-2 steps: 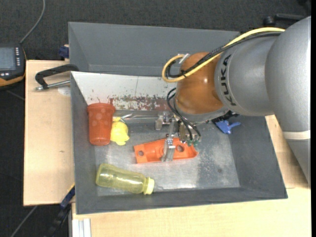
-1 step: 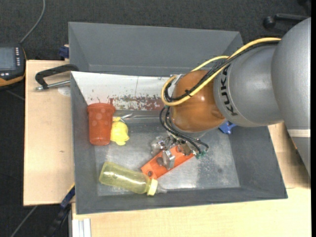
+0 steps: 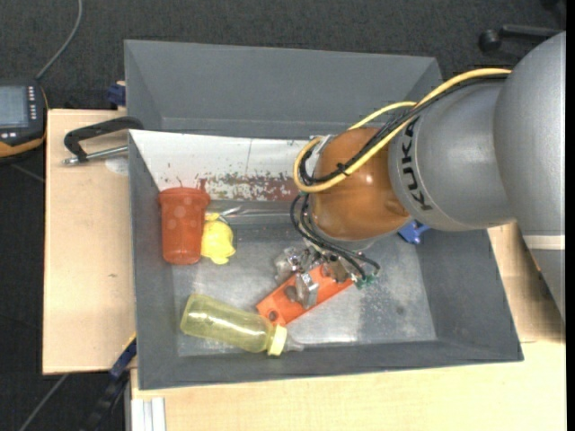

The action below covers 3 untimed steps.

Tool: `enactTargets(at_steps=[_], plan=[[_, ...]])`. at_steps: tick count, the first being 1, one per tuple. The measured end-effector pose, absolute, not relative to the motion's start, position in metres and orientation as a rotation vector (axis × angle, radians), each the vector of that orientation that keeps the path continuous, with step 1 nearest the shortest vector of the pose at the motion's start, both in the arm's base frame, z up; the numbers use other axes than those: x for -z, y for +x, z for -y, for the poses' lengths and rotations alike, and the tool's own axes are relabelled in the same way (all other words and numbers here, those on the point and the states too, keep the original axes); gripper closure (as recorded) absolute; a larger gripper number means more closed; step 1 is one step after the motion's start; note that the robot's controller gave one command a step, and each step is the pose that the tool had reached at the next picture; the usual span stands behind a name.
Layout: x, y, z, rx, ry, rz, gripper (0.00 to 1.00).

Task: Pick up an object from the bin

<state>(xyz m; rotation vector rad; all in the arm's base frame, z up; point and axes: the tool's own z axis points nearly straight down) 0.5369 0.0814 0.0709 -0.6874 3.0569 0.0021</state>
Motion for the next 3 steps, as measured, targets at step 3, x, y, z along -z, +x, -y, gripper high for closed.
enactTargets(at_steps=[3], plan=[[-0.203, 0.526, -0.128, -0.008, -0.618, -3.059, 1.0]])
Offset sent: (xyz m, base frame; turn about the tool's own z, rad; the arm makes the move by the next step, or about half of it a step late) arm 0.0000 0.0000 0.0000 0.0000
